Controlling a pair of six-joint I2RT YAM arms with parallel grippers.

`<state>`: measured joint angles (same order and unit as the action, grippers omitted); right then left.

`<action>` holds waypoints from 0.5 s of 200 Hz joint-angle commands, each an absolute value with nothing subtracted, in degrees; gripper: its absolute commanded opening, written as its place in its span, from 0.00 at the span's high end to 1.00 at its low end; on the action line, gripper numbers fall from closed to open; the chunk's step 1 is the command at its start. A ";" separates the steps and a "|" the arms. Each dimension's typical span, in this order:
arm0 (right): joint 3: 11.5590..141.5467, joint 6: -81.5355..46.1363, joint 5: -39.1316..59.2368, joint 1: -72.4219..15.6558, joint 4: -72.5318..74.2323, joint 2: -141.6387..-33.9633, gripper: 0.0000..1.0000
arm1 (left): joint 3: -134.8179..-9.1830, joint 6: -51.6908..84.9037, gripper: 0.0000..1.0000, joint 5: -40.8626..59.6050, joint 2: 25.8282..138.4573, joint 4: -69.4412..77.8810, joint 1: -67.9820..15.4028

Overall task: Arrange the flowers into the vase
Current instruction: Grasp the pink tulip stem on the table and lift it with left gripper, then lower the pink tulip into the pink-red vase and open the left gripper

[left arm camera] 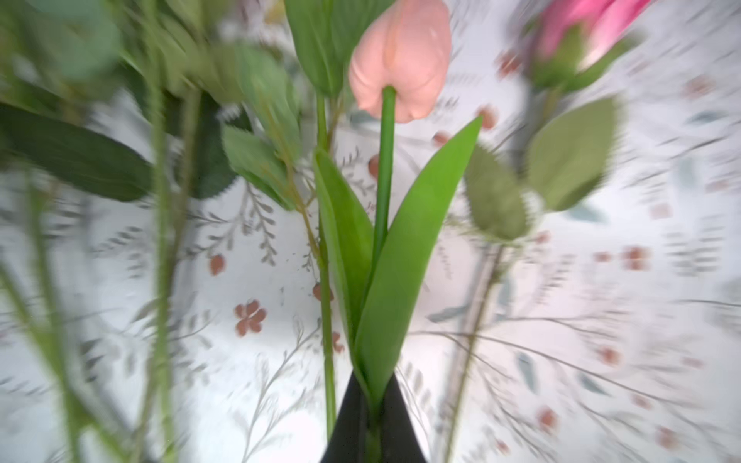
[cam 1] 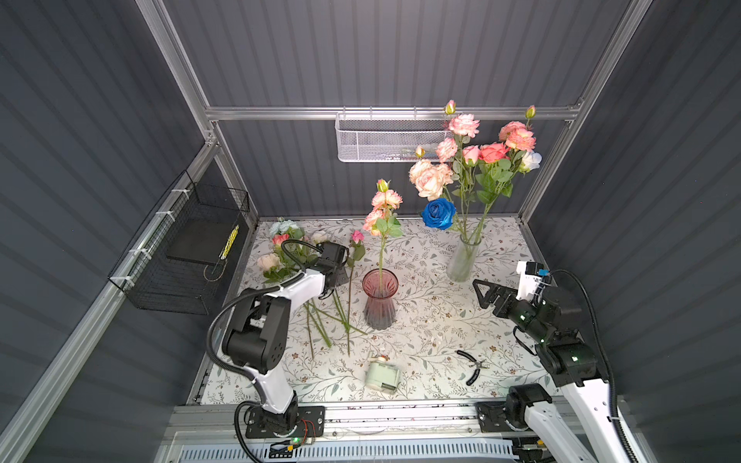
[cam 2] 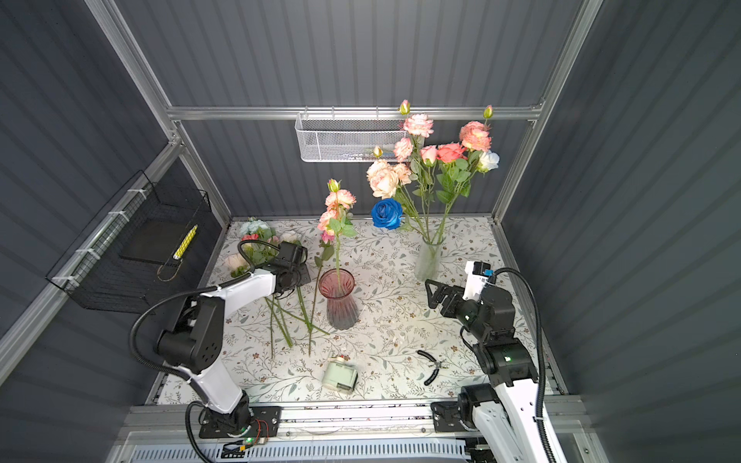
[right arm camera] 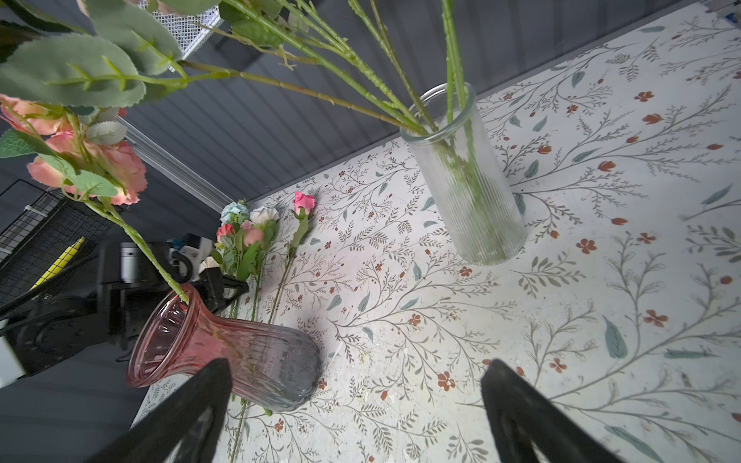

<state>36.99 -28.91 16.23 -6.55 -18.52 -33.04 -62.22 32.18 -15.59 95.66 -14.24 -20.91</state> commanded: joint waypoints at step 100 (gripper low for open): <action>36.98 -30.14 17.20 -6.68 -16.91 -33.99 0.01 | -63.80 17.19 1.00 -25.91 62.89 5.09 -41.75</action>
<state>36.99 -29.58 16.49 -6.55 -17.93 -34.09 -63.68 24.05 -22.81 61.60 -3.01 -38.70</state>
